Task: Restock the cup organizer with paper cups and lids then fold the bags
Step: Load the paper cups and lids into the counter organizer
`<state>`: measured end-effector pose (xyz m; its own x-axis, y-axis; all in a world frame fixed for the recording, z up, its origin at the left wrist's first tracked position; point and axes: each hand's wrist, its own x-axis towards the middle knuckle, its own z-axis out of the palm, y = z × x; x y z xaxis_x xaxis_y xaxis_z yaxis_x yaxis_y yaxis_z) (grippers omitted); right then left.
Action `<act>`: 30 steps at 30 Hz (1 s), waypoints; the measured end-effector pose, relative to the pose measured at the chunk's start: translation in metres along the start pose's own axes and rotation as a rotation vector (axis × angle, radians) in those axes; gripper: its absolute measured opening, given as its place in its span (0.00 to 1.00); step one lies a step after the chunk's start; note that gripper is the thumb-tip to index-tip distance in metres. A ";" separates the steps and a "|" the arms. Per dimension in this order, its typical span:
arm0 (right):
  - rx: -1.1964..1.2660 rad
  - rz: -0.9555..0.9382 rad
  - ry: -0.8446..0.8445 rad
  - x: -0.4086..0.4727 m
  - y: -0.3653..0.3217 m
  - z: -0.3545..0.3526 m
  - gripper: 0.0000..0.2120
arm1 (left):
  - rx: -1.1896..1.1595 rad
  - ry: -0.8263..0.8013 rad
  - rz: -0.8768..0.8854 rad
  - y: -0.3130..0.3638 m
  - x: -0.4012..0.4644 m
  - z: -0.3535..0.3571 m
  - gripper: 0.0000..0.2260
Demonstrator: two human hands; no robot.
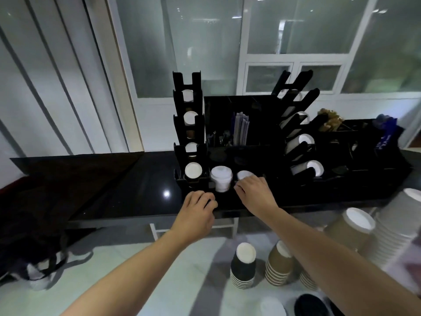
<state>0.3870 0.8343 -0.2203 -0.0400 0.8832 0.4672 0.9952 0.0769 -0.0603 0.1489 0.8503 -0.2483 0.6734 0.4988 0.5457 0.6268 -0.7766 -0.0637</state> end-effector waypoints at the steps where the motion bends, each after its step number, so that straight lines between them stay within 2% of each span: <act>1: 0.014 0.021 0.022 -0.010 0.001 -0.003 0.12 | -0.024 -0.011 0.008 0.002 -0.002 0.002 0.08; 3: 0.037 0.060 0.038 -0.036 0.002 -0.007 0.13 | -0.052 -0.053 0.014 0.010 -0.006 0.008 0.08; 9: 0.132 0.177 -0.047 -0.149 0.006 0.002 0.16 | -0.166 -0.180 0.036 0.062 -0.045 0.037 0.17; 15: 0.233 0.286 -0.342 -0.249 0.001 0.032 0.17 | -0.211 -0.369 0.131 0.105 -0.091 0.056 0.14; 18: 0.215 0.336 -0.480 -0.278 -0.001 0.053 0.27 | -0.167 -0.453 0.170 0.115 -0.107 0.065 0.13; 23: 0.173 0.372 -0.872 -0.309 -0.005 0.089 0.40 | -0.159 -0.642 0.114 0.127 -0.141 0.083 0.07; 26: 0.157 0.397 -0.892 -0.326 -0.009 0.104 0.44 | -0.170 -0.734 -0.012 0.140 -0.159 0.085 0.04; 30: 0.118 0.367 -0.842 -0.329 -0.013 0.111 0.43 | -0.156 -0.778 -0.065 0.146 -0.169 0.082 0.12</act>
<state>0.3775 0.5937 -0.4712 0.1781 0.9030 -0.3909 0.9448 -0.2680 -0.1885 0.1590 0.6839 -0.4184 0.7540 0.6258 -0.1995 0.6507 -0.7530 0.0973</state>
